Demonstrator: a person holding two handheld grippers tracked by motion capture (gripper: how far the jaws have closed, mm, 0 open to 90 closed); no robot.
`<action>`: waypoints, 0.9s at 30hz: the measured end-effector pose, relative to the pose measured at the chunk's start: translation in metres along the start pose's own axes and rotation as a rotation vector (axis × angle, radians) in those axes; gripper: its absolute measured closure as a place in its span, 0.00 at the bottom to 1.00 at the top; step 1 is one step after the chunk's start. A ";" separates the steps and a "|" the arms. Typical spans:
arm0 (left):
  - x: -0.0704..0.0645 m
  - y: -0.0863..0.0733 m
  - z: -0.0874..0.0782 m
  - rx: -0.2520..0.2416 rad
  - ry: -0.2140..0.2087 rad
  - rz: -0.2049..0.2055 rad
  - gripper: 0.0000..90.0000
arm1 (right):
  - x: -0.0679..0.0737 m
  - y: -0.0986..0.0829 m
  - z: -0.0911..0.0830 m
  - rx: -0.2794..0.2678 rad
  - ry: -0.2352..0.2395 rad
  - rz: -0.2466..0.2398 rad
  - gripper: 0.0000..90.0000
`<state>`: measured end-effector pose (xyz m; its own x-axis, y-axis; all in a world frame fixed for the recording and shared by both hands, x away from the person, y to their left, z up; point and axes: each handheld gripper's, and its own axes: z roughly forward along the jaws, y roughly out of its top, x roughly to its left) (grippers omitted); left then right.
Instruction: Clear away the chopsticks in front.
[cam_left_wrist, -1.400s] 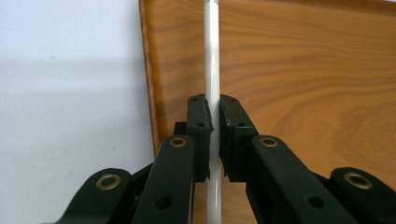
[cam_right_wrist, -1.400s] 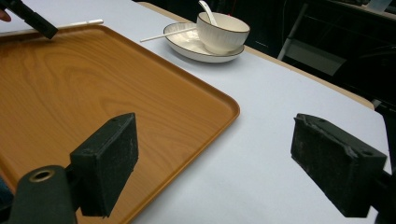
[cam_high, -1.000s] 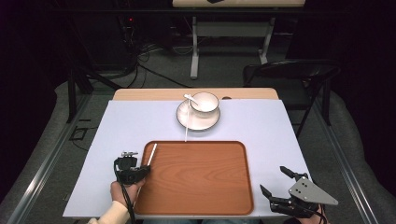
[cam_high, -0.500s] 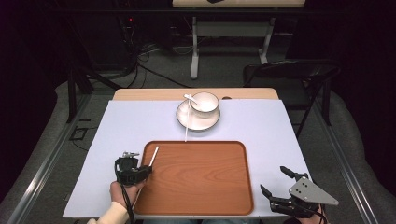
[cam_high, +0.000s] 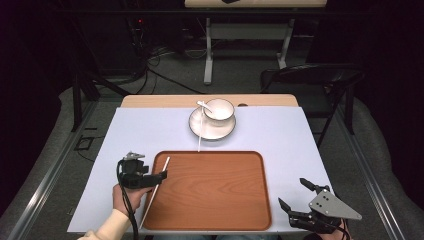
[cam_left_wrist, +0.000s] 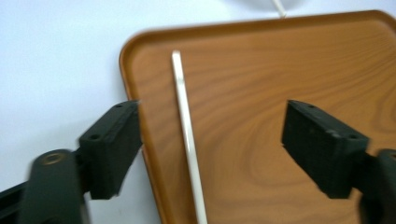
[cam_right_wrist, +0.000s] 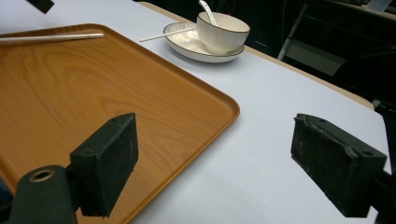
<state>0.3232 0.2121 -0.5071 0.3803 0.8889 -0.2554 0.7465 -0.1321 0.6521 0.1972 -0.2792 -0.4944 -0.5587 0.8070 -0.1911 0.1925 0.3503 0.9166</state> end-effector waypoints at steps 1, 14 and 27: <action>0.001 0.005 -0.001 -0.006 -0.001 0.005 0.18 | 0.000 0.000 0.000 0.001 -0.001 0.001 0.16; -0.007 0.072 0.012 -0.019 -0.010 0.103 0.04 | 0.000 0.000 0.000 0.000 0.000 0.000 0.16; -0.024 0.121 0.046 -0.004 -0.027 0.159 0.00 | 0.000 0.000 0.000 0.001 0.001 0.000 0.16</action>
<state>0.4297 0.1547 -0.4545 0.5081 0.8448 -0.1679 0.6739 -0.2685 0.6883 0.1976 -0.2796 -0.4947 -0.5593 0.8067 -0.1907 0.1934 0.3507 0.9163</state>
